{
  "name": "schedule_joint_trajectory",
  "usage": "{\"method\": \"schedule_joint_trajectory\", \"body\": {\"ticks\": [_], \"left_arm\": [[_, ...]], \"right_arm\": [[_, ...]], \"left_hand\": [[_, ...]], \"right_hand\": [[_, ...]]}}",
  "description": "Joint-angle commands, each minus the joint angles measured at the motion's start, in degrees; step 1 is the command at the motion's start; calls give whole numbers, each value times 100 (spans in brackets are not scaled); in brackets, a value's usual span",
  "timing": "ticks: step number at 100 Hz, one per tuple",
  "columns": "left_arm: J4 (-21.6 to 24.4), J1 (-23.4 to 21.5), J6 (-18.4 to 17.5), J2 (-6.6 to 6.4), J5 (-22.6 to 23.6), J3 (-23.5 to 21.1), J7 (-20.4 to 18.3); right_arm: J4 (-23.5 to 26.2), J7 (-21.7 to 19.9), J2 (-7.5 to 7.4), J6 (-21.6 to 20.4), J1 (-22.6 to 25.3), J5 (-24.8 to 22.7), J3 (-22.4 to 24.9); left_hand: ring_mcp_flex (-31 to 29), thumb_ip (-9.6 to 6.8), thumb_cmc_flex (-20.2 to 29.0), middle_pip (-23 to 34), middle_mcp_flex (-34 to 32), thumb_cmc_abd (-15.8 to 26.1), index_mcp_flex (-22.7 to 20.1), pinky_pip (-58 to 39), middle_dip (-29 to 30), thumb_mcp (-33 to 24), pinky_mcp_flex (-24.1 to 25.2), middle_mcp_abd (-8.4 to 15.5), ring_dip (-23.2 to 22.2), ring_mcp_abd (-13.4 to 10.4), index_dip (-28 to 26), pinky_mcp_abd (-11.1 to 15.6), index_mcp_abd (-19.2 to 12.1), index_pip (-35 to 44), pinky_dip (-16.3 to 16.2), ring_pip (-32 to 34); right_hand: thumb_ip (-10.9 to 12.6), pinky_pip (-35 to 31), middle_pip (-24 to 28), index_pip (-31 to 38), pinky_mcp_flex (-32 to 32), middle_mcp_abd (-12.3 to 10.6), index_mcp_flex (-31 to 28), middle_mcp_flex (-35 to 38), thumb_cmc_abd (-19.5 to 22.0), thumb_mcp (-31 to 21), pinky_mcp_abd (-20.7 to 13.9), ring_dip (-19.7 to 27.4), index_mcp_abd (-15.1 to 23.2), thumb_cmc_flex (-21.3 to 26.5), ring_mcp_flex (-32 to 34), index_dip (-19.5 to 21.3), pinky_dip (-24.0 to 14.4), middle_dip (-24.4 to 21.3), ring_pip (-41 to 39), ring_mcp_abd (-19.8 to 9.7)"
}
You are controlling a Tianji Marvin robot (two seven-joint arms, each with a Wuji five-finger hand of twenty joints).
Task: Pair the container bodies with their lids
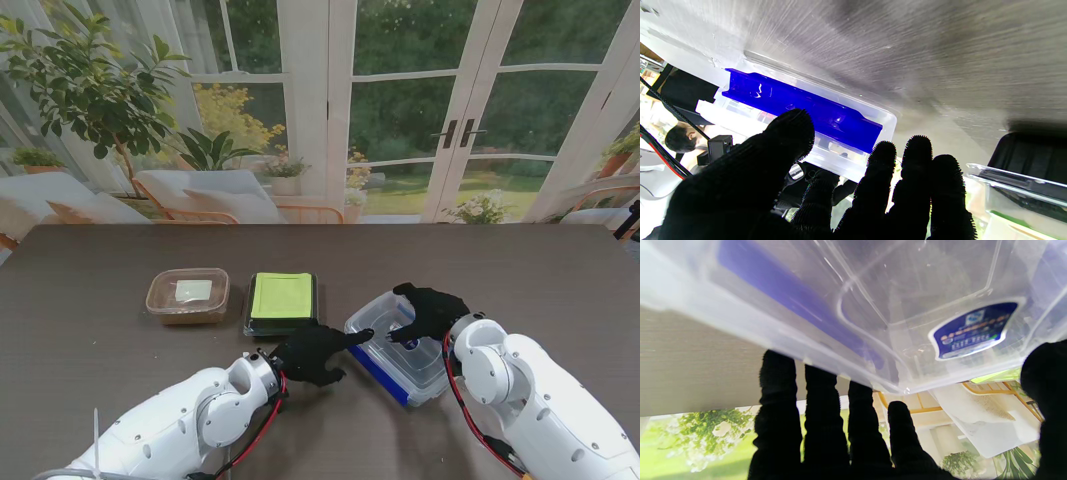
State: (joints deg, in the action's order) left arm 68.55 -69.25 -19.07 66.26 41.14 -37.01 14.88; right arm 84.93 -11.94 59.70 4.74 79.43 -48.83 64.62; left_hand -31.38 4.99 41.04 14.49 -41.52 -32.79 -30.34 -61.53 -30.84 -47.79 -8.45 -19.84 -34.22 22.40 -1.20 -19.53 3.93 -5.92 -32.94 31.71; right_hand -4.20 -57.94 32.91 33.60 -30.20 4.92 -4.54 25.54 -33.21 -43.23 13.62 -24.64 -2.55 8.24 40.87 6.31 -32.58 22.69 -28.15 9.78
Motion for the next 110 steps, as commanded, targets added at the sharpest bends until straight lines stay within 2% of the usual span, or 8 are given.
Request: {"method": "schedule_joint_trajectory", "body": {"ticks": [1,14,25,41,72,83,96,110], "left_arm": [[17,-54,41,-35,14,-16,-155],[84,-109,77,-46,50,-116,-127],[183,-200,124,-48,82,-272,-46],[404,-415,232,-46,7,-575,-25],[668,-979,829,70,-936,-958,-259],[641,-1048,1022,142,-1434,-979,-384],[579,-1038,1229,228,-2146,-952,-662],[427,-938,1308,325,-2700,-845,-836]], "right_arm": [[85,-45,26,27,17,-76,15],[102,120,47,59,15,-178,66],[79,515,81,-113,44,-315,105],[71,798,97,-589,92,-372,124],[-92,446,28,-952,36,-251,-74],[-135,470,26,-988,24,-253,-113],[-122,454,27,-977,37,-228,-113],[-155,414,26,-965,33,-169,-136]], "left_hand": [[113,143,-123,-56,157,226,-352,-43,-63,119,153,46,-81,112,-255,120,-45,695,-94,42],[183,143,-158,-88,200,282,-223,24,-59,172,200,43,-62,135,-236,115,-37,651,-96,-24],[285,140,-234,-248,314,352,-43,175,57,263,236,50,54,149,-211,97,-13,606,-74,-252],[303,137,-341,-475,337,446,-39,283,380,369,208,25,229,207,-200,-1,88,616,-85,-511],[-654,100,-390,1,-505,665,-1251,-828,-45,317,-612,-376,-215,467,-526,-590,1826,1261,-647,393],[-965,93,-357,238,-771,801,-1637,-1313,-286,355,-872,-428,-432,567,-686,-749,1929,1569,-889,823],[-1057,64,-268,423,-792,978,-1584,-1640,-532,494,-1046,-487,-772,699,-646,-863,1857,1468,-1230,1350],[-1150,42,-205,995,-742,1186,-1233,-1884,-1393,807,-1259,-521,-1386,745,-481,-849,1553,1122,-2061,2277]], "right_hand": [[73,87,56,-186,1719,-128,-45,-283,221,-36,177,120,104,-294,-168,-147,-190,-124,160,133],[70,85,4,-241,1711,-71,-77,-440,270,-41,169,172,150,-333,-280,-193,-196,-188,272,116],[68,71,142,734,1718,-125,-205,-358,182,-43,125,226,369,-183,-383,273,-201,-258,329,-57],[92,-8,310,1246,1594,-404,-2150,596,-170,-31,57,211,889,315,-97,732,-164,-165,176,-251],[109,-13,263,1167,1575,-594,-2903,1290,-485,4,19,158,1117,751,208,906,-105,14,112,-323],[115,-17,230,1149,1563,-586,-2888,1306,-535,24,16,138,1108,834,256,934,-98,51,101,-334],[122,-19,209,1142,1561,-549,-2847,1312,-530,41,13,98,1096,831,273,965,-92,89,56,-334],[129,-25,191,1138,1558,-515,-2828,1308,-526,45,2,52,1097,828,285,995,-88,121,-8,-329]]}}
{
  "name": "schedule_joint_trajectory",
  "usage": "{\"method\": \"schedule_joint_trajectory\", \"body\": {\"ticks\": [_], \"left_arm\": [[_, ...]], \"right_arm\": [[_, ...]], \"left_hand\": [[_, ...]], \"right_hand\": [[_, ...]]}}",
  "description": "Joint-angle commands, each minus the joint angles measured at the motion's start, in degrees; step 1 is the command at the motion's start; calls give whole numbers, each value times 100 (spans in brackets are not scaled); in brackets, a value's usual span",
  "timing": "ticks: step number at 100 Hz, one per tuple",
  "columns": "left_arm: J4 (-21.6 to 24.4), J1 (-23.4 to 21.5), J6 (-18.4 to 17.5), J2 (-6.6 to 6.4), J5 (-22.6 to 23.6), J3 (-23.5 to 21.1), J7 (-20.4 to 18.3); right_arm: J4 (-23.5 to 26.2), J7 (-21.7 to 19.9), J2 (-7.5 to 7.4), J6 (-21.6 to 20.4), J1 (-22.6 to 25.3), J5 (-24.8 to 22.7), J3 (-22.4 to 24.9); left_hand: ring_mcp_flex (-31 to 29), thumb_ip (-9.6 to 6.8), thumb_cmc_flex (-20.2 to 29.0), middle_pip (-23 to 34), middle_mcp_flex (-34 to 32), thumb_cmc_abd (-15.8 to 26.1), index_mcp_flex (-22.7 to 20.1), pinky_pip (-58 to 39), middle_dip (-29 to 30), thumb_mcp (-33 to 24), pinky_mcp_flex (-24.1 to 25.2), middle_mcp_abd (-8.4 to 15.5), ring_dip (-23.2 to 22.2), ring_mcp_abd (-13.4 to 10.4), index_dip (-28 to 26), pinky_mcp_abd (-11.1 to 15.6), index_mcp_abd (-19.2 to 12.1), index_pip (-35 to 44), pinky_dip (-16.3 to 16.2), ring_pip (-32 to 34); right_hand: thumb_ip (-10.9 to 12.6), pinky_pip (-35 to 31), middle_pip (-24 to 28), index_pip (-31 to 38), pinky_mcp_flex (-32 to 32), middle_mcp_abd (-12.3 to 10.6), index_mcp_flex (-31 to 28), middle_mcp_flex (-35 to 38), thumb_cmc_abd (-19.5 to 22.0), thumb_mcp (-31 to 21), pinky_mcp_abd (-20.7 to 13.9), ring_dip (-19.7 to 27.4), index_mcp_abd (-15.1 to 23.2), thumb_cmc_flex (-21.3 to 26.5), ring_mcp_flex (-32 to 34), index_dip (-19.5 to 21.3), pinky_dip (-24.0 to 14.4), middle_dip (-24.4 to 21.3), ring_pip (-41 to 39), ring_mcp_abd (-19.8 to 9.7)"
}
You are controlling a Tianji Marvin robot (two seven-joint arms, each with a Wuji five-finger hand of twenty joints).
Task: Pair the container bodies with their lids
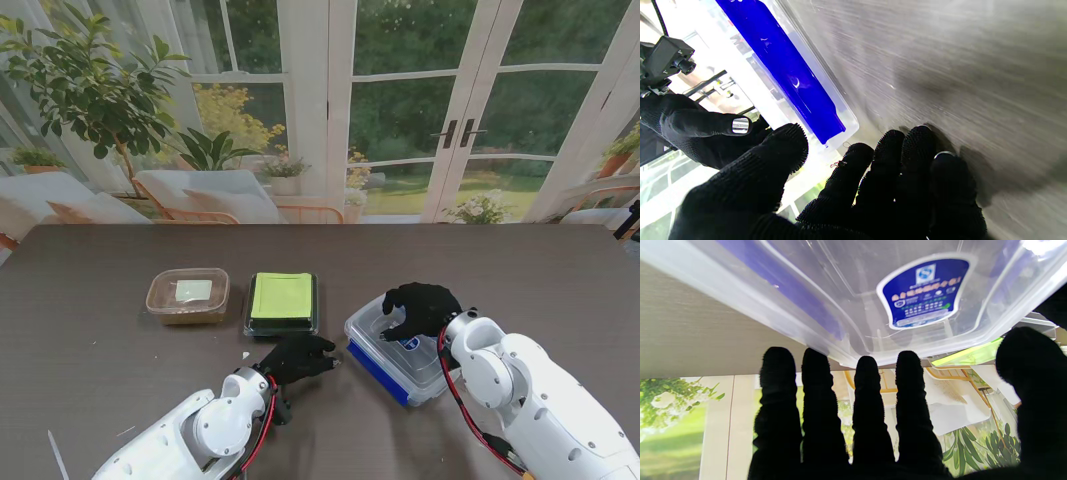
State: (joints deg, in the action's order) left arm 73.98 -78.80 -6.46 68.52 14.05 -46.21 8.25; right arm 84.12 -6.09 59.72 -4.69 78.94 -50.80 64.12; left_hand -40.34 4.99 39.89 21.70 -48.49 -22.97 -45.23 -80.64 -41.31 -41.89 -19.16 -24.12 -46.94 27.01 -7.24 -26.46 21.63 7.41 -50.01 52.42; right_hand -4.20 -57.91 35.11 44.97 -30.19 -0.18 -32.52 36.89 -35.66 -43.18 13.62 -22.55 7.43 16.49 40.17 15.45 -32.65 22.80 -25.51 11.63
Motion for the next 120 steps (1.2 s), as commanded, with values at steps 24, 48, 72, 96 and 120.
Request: {"method": "schedule_joint_trajectory", "body": {"ticks": [24,48,72,96,120], "left_arm": [[-310,214,209,192,-447,256,-384],[-444,372,379,243,-700,414,-581],[-567,490,499,293,-744,530,-608],[-558,476,516,319,-1000,488,-683],[-312,291,659,269,-1209,261,-763]], "right_arm": [[-125,-204,25,-2,87,114,-110],[-85,-276,16,13,131,129,-83],[-23,-356,10,47,185,175,-54],[20,-445,-1,66,217,194,-37],[79,-553,-15,98,242,197,-37]], "left_hand": [[-503,29,-118,1281,-42,489,788,-223,-1598,638,-444,-171,-714,199,296,-154,-519,-546,-1000,1346],[-483,29,-163,1411,-2,587,632,-211,-1749,778,-404,-198,-756,228,281,-174,-427,-484,-1082,1420],[-413,7,-190,1394,74,642,677,-128,-1780,885,-302,-188,-748,232,288,-156,-69,-509,-1119,1362],[-128,-12,-96,1326,320,679,113,16,-1779,987,14,-208,-776,208,95,21,-454,-105,-1157,1262],[462,-15,24,729,584,740,-293,380,-1301,1124,655,-253,-601,365,-388,174,-582,472,-1124,567]], "right_hand": [[130,-34,-46,-23,1565,32,18,151,-261,43,11,-198,85,-22,346,111,-80,145,-322,-507],[129,-34,-59,-39,1572,53,65,109,-252,41,10,-214,60,-41,331,130,-79,163,-340,-481],[130,-33,-57,-49,1581,77,110,75,-235,32,4,-229,38,-59,334,144,-79,176,-360,-444],[129,-24,-60,-55,1595,89,167,19,-232,28,5,-233,5,-66,325,155,-78,180,-362,-431],[128,-12,-54,-58,1612,113,275,-61,-226,28,10,-235,-87,-80,288,164,-78,183,-357,-426]]}}
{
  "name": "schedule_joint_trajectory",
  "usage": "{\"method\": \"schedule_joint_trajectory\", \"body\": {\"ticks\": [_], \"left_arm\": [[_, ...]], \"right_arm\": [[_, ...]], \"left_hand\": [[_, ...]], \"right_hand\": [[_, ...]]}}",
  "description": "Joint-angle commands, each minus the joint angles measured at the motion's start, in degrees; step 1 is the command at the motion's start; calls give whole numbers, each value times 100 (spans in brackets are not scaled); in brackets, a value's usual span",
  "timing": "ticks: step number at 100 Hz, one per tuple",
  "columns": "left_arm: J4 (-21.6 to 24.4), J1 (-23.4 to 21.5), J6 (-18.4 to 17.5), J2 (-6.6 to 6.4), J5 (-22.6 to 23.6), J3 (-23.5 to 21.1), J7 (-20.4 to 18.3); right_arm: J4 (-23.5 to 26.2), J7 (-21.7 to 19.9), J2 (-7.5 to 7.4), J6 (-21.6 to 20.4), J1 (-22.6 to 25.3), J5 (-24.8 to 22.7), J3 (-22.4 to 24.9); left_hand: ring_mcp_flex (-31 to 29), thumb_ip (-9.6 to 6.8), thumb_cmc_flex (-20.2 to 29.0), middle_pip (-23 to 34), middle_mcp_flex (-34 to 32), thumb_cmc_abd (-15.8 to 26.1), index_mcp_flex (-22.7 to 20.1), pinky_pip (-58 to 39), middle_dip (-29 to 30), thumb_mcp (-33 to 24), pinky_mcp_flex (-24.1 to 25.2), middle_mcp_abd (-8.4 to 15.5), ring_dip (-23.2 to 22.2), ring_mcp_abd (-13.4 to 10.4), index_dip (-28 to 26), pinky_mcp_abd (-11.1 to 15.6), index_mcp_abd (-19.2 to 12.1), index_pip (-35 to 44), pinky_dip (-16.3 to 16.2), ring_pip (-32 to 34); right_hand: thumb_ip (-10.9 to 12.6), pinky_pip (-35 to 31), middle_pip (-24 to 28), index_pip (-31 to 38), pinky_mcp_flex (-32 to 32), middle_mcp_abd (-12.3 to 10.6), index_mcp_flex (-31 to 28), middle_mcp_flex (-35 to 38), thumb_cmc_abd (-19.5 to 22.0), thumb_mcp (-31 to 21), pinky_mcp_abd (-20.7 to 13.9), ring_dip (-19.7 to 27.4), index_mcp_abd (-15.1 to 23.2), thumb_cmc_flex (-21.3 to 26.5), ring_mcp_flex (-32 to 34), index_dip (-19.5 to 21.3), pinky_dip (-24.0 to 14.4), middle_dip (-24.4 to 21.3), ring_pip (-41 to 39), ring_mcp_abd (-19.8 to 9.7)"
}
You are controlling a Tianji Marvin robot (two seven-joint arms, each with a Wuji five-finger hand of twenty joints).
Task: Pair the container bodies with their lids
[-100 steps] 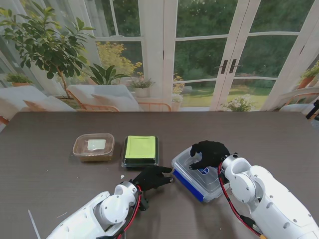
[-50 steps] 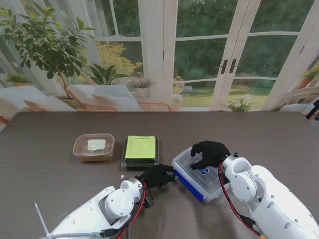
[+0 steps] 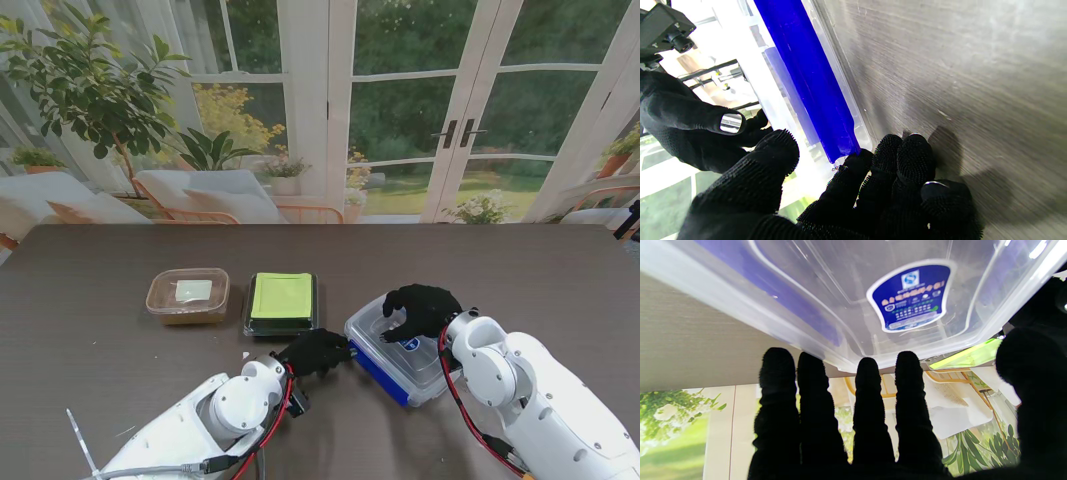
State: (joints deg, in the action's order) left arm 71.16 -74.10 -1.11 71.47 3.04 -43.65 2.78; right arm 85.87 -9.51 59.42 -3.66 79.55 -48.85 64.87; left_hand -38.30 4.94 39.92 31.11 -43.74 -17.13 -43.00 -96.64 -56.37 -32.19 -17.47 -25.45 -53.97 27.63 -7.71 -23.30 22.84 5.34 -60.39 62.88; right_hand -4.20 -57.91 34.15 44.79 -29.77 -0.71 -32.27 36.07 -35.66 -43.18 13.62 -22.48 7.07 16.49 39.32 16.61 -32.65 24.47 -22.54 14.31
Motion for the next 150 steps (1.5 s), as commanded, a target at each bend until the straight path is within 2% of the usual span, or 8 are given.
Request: {"method": "schedule_joint_trajectory", "body": {"ticks": [1,37,91,111,126,133,139,150], "left_arm": [[-15,-190,134,-29,-128,-10,-227],[333,-507,272,-9,-769,-376,-233],[415,-513,-279,41,-909,-293,-89],[341,-491,-522,57,-944,-246,-75],[295,-475,-635,51,-1017,-210,-157],[339,-494,-588,38,-1051,-221,-200],[409,-521,-458,25,-1007,-243,-191],[540,-574,-81,11,-805,-291,-101]], "right_arm": [[-94,-213,15,-2,182,3,-113],[-76,-257,12,46,167,18,-185],[-65,-326,4,96,156,29,-240],[-80,-317,5,98,155,45,-255],[-81,-330,3,94,161,50,-254],[-85,-328,4,97,159,55,-257],[-94,-323,5,92,151,56,-263],[-107,-313,6,86,136,58,-278]], "left_hand": [[297,-11,30,-248,128,163,-515,1996,240,165,521,-116,115,309,-357,-136,-714,685,-80,-520],[880,-54,340,-1600,-145,278,-264,2514,1673,524,1246,-18,1147,460,-621,-116,-1082,684,579,-2537],[503,-60,389,-1856,-660,-109,561,2436,1421,22,1126,51,1141,437,-85,-210,-1103,61,888,-2445],[482,-39,405,-1933,-635,-377,985,2683,1493,-395,1097,67,1304,265,370,23,-1100,-453,1172,-2594],[601,-32,495,-2110,-480,-530,1392,3289,2072,-614,1128,146,1735,2,478,291,-777,-546,1739,-3148],[587,-30,496,-2100,-494,-529,1393,3375,2165,-626,1124,125,1776,4,484,326,-281,-543,1836,-3190],[525,-28,456,-2078,-546,-520,1352,3388,2185,-637,1081,13,1759,81,479,231,312,-530,1866,-3151],[447,-14,416,-1946,-607,-449,1450,3146,2103,-599,1059,-134,1587,292,495,-65,678,-555,1759,-2901]], "right_hand": [[127,-12,42,-40,1571,167,256,16,-223,28,11,-243,-53,-83,375,48,-78,16,-655,-696],[126,0,55,-21,1587,190,324,-57,-212,26,0,-244,-99,-97,345,59,-82,12,-657,-682],[124,10,67,-12,1598,203,383,-106,-213,34,-5,-241,-105,-104,323,61,-91,2,-659,-682],[123,12,74,-5,1600,203,388,-112,-212,37,-7,-240,-113,-106,319,62,-93,3,-660,-687],[124,13,78,0,1598,208,390,-116,-207,37,-11,-240,-122,-109,322,64,-95,1,-663,-688],[124,14,77,0,1601,205,394,-121,-209,36,-10,-240,-128,-106,316,63,-96,0,-661,-687],[124,13,79,2,1598,200,393,-116,-209,37,-12,-241,-133,-108,324,64,-97,0,-665,-681],[124,15,80,-2,1602,203,410,-115,-205,36,-17,-240,-131,-111,322,62,-99,-1,-665,-681]]}}
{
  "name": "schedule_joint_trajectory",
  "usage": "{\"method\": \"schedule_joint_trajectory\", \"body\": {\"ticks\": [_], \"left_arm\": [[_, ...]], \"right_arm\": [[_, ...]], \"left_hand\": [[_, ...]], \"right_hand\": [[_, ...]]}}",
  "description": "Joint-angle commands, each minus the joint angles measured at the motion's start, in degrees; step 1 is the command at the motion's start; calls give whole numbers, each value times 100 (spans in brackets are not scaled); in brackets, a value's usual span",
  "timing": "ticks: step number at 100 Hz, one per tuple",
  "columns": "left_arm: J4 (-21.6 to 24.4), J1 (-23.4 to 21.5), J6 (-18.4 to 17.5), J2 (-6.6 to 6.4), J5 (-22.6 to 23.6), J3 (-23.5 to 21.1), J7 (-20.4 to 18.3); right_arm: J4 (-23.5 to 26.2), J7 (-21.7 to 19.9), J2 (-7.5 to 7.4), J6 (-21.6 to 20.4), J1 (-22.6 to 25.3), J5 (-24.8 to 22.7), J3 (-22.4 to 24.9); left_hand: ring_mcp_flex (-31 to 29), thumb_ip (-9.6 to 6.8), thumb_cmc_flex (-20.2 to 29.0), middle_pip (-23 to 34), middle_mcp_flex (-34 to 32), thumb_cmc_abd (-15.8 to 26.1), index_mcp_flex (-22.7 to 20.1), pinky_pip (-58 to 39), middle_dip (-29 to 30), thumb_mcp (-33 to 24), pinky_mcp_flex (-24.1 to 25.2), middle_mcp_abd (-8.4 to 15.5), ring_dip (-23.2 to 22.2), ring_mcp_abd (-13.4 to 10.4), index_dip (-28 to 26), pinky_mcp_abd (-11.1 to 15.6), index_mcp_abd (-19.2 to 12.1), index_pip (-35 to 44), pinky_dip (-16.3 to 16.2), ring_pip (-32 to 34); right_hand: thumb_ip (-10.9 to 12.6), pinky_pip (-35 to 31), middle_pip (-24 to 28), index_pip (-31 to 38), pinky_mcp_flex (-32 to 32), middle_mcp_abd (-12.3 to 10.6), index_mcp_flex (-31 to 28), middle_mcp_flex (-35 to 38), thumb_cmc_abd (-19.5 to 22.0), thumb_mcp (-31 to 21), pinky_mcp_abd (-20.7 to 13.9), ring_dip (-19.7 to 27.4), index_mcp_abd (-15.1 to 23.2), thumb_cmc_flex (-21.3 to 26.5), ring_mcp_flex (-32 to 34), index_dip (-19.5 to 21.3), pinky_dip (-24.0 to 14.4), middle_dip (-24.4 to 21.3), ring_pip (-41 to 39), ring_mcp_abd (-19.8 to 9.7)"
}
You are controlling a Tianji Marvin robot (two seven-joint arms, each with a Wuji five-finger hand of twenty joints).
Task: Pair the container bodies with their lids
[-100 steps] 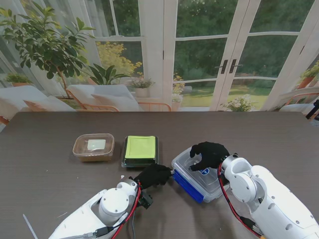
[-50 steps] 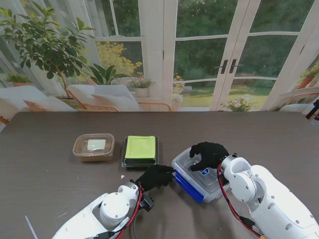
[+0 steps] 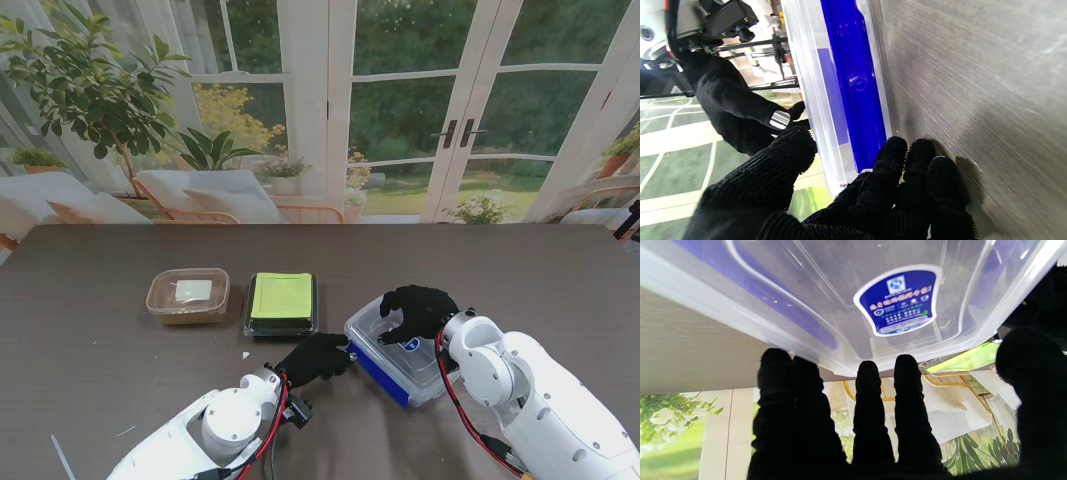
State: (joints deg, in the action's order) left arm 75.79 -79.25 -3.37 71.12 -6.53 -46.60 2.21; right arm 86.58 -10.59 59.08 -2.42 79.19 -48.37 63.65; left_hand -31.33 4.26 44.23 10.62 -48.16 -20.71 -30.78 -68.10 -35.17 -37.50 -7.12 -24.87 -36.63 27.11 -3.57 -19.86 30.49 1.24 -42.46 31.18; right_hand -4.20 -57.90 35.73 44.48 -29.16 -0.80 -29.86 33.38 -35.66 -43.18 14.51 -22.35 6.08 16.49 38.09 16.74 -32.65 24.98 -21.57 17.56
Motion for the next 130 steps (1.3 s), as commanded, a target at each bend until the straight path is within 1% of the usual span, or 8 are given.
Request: {"method": "schedule_joint_trajectory", "body": {"ticks": [1,19,33,43,55,86,103,130], "left_arm": [[85,-60,182,47,194,3,-23],[118,19,796,30,527,53,0],[-85,228,911,50,548,218,-143],[-175,348,1044,64,339,279,-357],[-263,466,1192,50,290,358,-553],[-304,511,1464,62,-47,346,-792],[-173,412,1563,45,-143,241,-789],[33,194,1602,42,-301,16,-662]], "right_arm": [[-179,-204,40,-38,170,11,-157],[-184,-209,39,-45,164,15,-172],[-176,-227,35,-43,169,8,-168],[-171,-230,35,-37,173,-4,-155],[-194,-217,36,-33,166,-8,-147],[-284,-177,39,-49,132,7,-189],[-307,-167,40,-54,124,16,-217],[-329,-145,45,-36,107,30,-263]], "left_hand": [[-255,55,-34,119,-161,-83,249,244,-39,-59,24,-184,-176,349,85,-430,-80,-147,-63,308],[-889,75,-409,1177,-238,15,579,-804,-1440,58,-610,-191,-1244,535,181,-830,-138,-181,-1004,2083],[-2423,96,-687,3395,-976,209,255,-1832,-3253,488,-2242,179,-1837,71,112,-1192,-1264,-135,-2124,4260],[-3355,24,-686,4242,-1629,438,-240,-2581,-3557,1006,-3340,468,-1543,-320,12,-1370,-1478,-31,-1833,5162],[-3752,-36,-668,4654,-1844,645,-246,-2954,-3791,1463,-3809,707,-1482,-733,0,-1277,-1297,-39,-1463,5608],[-3447,-100,-573,4590,-1584,839,-1295,-2807,-3891,1839,-3435,579,-1537,-639,-130,-1294,-764,314,-1264,5599],[-2754,-119,-471,4296,-1046,903,-2503,-2233,-3948,1965,-2649,319,-1868,-330,-573,-1206,-847,1220,-1926,5283],[-1466,-81,-417,3546,-162,815,-2958,-1424,-3712,1745,-1230,-89,-2216,285,-1083,-854,-1021,1833,-2585,4389]], "right_hand": [[124,15,-78,29,1540,213,172,153,-205,37,-106,-252,-33,-113,445,48,-99,-52,-763,-1005],[123,14,-78,28,1538,220,203,143,-205,36,-104,-254,-41,-111,453,48,-102,-54,-769,-1006],[124,16,-79,15,1537,212,231,140,-208,35,-107,-254,-48,-108,449,41,-102,-55,-768,-1005],[124,18,-77,15,1540,215,231,147,-210,35,-105,-255,-52,-107,457,40,-102,-55,-772,-998],[124,18,-78,15,1540,224,226,142,-209,35,-102,-256,-57,-105,458,38,-104,-56,-773,-994],[124,24,-79,13,1548,216,221,138,-206,35,-98,-256,-61,-111,455,34,-104,-57,-772,-1000],[124,26,-79,11,1550,222,231,126,-203,33,-101,-254,-55,-110,439,33,-105,-57,-766,-1000],[125,31,-72,17,1559,226,228,118,-206,30,-104,-256,-61,-107,444,34,-106,-56,-772,-1007]]}}
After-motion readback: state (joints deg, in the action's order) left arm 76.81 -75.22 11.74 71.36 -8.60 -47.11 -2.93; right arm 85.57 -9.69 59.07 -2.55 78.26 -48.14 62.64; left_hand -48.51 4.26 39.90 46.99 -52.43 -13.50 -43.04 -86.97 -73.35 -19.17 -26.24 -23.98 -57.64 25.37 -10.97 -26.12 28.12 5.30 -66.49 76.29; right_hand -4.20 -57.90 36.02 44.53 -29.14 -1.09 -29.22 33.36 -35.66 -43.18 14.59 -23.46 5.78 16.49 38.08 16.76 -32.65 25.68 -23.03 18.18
